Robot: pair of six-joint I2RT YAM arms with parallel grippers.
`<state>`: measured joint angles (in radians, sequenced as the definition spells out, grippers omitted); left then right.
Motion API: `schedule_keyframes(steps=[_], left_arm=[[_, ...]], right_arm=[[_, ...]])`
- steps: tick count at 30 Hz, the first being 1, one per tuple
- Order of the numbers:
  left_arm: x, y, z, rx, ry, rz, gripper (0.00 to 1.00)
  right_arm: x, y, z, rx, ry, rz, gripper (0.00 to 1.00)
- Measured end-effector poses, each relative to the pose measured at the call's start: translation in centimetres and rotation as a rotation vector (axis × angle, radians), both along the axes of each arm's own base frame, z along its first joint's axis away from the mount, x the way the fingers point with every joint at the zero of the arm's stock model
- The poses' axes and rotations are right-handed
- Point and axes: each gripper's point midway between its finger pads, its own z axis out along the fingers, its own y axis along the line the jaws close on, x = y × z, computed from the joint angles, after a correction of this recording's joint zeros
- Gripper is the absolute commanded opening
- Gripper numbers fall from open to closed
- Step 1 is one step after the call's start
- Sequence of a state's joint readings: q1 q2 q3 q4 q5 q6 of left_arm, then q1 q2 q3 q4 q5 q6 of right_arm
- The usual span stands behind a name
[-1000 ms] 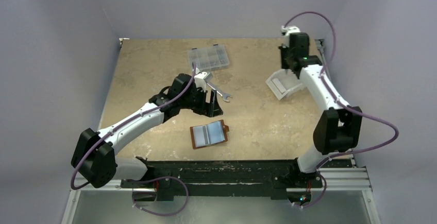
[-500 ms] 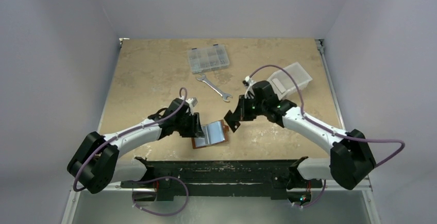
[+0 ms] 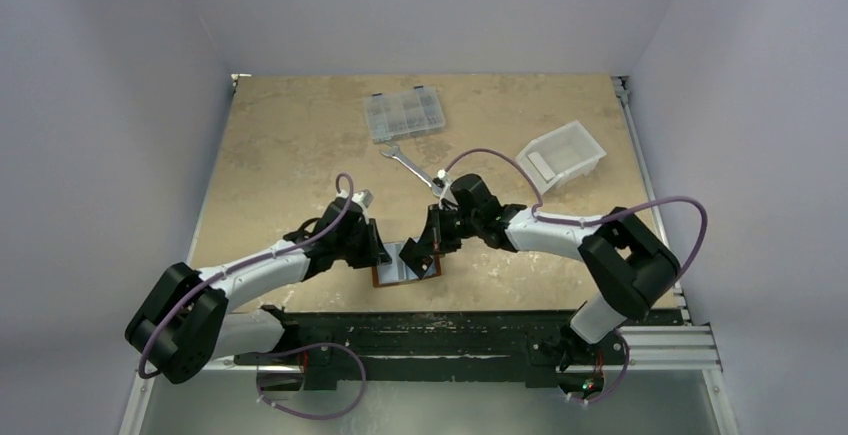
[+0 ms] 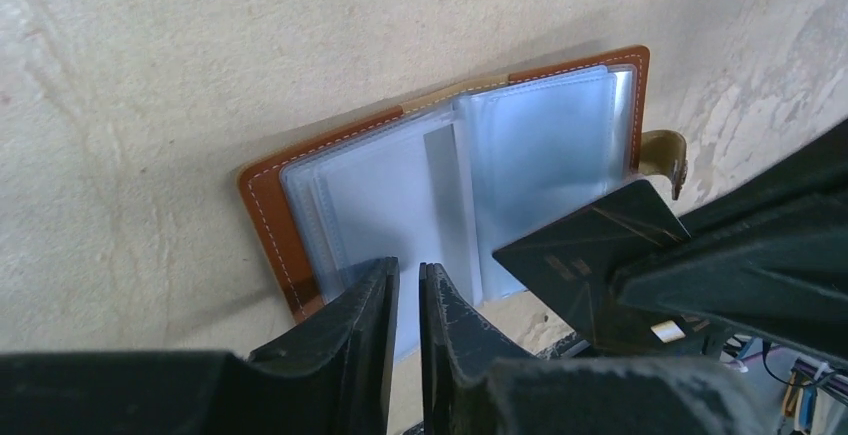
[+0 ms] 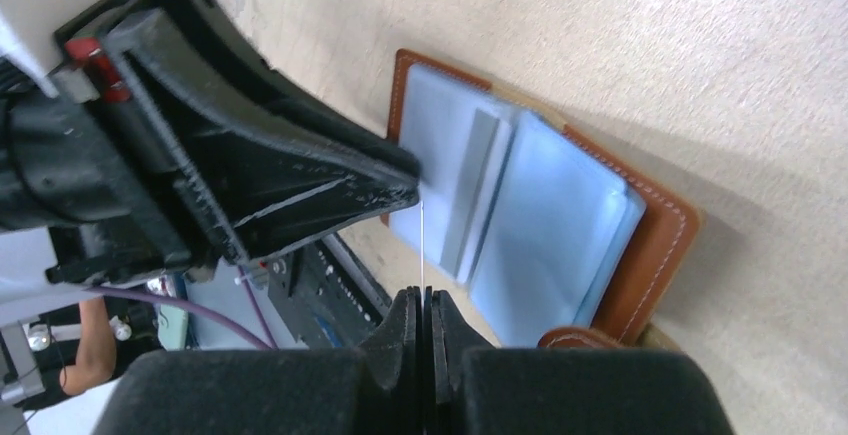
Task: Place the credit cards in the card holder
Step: Insert the credit card into the card holder.
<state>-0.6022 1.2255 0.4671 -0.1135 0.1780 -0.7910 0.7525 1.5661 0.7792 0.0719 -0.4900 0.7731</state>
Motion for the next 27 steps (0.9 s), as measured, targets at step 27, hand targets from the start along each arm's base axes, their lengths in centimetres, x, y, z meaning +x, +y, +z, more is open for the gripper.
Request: schedule_keyframes(steps=[27], left_arm=[[-0.9, 1.7, 0.0, 0.032, -0.013, 0.042, 0.17]], right_arm=[[0.9, 0.7, -2.9, -0.007, 0.027, -0.042, 0.00]])
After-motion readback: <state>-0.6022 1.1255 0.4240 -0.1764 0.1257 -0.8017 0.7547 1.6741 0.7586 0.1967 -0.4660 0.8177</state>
